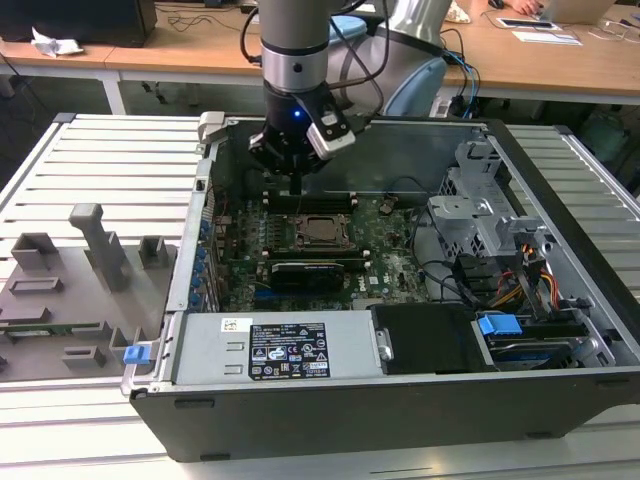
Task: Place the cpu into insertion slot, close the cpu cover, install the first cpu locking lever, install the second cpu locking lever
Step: 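Install the first cpu locking lever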
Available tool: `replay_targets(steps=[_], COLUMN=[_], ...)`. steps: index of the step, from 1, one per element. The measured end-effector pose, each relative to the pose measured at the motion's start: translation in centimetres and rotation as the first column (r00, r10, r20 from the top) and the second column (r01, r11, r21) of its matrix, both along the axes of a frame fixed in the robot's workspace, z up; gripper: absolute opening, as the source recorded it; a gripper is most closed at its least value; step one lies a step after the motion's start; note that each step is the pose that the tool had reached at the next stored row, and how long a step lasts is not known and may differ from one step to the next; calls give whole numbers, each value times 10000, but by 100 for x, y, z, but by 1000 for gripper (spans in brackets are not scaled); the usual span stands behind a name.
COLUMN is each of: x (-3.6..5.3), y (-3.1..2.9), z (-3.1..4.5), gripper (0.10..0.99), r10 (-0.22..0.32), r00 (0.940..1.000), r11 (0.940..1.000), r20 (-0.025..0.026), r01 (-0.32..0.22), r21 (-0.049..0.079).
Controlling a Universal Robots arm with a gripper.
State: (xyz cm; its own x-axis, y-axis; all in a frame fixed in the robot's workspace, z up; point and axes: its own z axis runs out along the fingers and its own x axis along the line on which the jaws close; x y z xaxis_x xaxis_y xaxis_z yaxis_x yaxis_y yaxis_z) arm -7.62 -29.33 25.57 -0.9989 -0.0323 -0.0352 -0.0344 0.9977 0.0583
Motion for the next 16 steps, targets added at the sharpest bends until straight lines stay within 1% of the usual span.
replay_targets(steps=[2, 4, 5, 6, 7, 11, 14, 16], x=[78, 107, 113, 117, 119, 185, 263, 287], y=[0, 0, -1, 0, 0, 0, 1, 1], z=[-1, -2, -3, -4, -5, -45, -101, -135], gripper=[106, 106, 106, 106, 106, 106, 106, 106], r10=[-1, 2, 12, 81, 106, 107, 111, 179], r00=[10000, 10000, 10000, 10000, 9999, 9999, 9999, 9998], r11=[10000, 10000, 10000, 9998, 9996, 9995, 9995, 9994], r20=[-2, -1, -1, 0, 1, 0, -5, -5], r01=[1, -2, -12, -81, -106, -107, -111, -179], r21=[-1, 3, 33, 177, 277, 284, 281, 280])
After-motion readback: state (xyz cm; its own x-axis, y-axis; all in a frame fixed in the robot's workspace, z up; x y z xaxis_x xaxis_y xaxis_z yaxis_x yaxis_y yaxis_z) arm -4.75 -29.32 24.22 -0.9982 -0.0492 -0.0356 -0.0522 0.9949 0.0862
